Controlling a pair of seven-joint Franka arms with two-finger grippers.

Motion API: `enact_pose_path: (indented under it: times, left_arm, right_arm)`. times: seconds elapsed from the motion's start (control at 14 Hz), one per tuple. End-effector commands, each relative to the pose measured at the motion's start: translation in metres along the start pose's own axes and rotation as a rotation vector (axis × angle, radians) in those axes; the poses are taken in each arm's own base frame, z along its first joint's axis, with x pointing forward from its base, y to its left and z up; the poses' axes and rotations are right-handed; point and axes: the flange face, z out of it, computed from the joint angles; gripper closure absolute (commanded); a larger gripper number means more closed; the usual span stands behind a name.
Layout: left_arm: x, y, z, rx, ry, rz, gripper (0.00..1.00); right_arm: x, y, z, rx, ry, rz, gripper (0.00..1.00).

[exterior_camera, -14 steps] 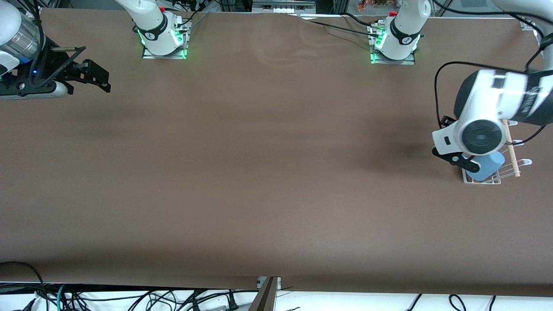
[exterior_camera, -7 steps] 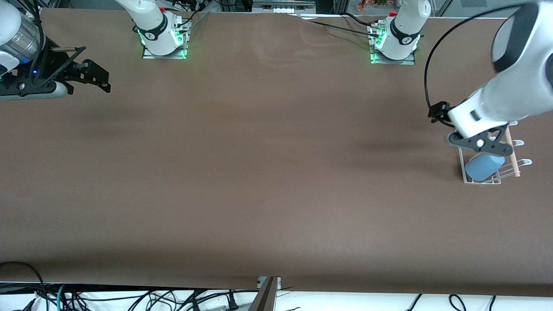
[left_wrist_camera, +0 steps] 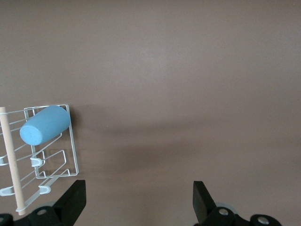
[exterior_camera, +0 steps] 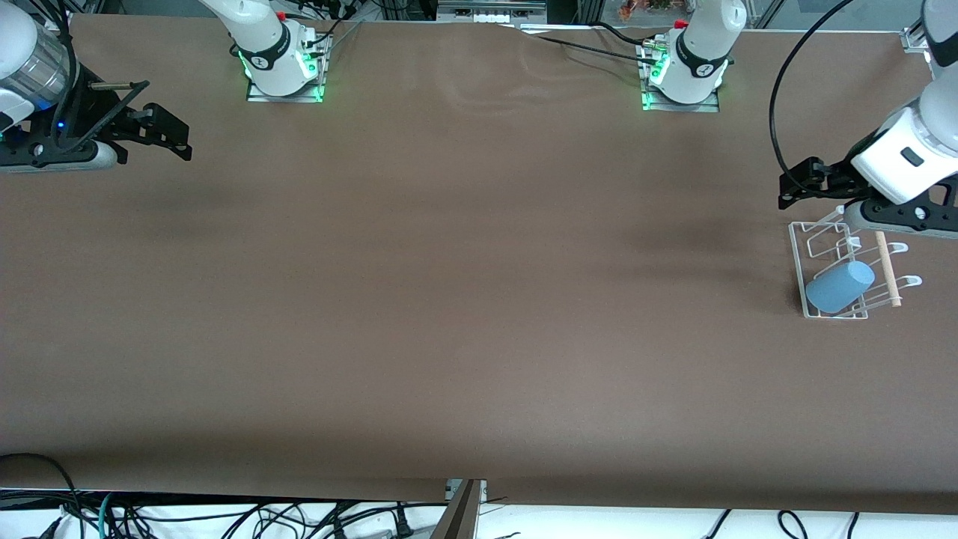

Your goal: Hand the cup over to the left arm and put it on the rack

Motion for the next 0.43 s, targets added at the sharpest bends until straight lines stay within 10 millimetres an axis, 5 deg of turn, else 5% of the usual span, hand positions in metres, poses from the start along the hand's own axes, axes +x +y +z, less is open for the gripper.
enact_pose_path:
  times: [0.0, 0.36]
  left_arm:
    - [-0.022, 0.014, 0.021, 0.032, 0.033, 0.001, 0.0]
    - [-0.012, 0.004, 0.028, 0.031, 0.026, -0.014, 0.0]
  right_arm:
    - [0.001, -0.002, -0.006, 0.002, 0.005, 0.002, 0.01]
    - [0.001, -0.003, -0.006, 0.0, 0.002, -0.001, 0.01]
